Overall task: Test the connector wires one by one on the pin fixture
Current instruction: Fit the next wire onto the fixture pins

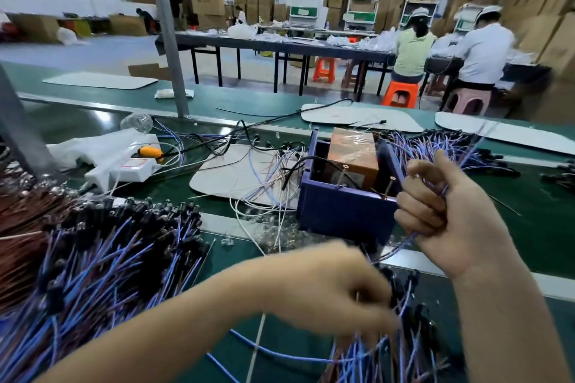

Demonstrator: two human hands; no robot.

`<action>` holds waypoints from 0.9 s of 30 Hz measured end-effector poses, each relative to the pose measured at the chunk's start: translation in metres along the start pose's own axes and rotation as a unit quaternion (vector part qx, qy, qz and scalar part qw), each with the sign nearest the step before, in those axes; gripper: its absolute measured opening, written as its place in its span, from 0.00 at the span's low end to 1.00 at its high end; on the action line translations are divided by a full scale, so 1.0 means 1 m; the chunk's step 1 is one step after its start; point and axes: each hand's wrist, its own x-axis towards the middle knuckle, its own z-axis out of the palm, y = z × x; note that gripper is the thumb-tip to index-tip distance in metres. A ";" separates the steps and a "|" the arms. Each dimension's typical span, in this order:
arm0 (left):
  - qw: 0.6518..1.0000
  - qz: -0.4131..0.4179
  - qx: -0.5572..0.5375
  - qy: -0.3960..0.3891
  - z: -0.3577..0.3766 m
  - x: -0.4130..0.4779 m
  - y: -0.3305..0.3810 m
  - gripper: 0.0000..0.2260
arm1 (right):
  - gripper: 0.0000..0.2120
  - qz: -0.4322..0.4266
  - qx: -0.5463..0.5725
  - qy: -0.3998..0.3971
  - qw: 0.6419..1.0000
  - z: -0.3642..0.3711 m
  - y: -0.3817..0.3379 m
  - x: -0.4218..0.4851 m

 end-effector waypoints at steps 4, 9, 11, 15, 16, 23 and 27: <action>0.914 -0.065 -0.302 0.263 -0.022 0.014 -0.016 0.06 | 0.32 0.075 -0.095 -0.098 0.988 0.017 0.015 -0.003; 0.845 0.008 -0.382 0.375 -0.022 0.021 -0.030 0.12 | 0.30 0.147 -0.168 -0.125 0.967 0.035 0.053 0.003; 0.834 0.004 -0.380 0.401 -0.024 0.021 -0.032 0.09 | 0.27 0.150 -0.201 -0.125 0.960 0.036 0.060 0.005; 0.797 -0.036 -0.472 0.376 -0.027 0.020 -0.035 0.08 | 0.22 0.108 -0.242 -0.101 0.959 0.029 0.059 0.007; 0.803 -0.048 -0.461 0.374 -0.026 0.020 -0.037 0.08 | 0.20 0.082 -0.252 -0.082 0.961 0.027 0.057 0.007; 0.821 -0.049 -0.417 0.387 -0.019 0.023 -0.042 0.09 | 0.05 -0.035 -0.243 -0.008 0.969 0.019 0.049 0.006; 0.830 -0.048 -0.414 0.371 -0.018 0.024 -0.044 0.07 | 0.03 -0.113 -0.281 0.027 0.953 0.017 0.046 0.007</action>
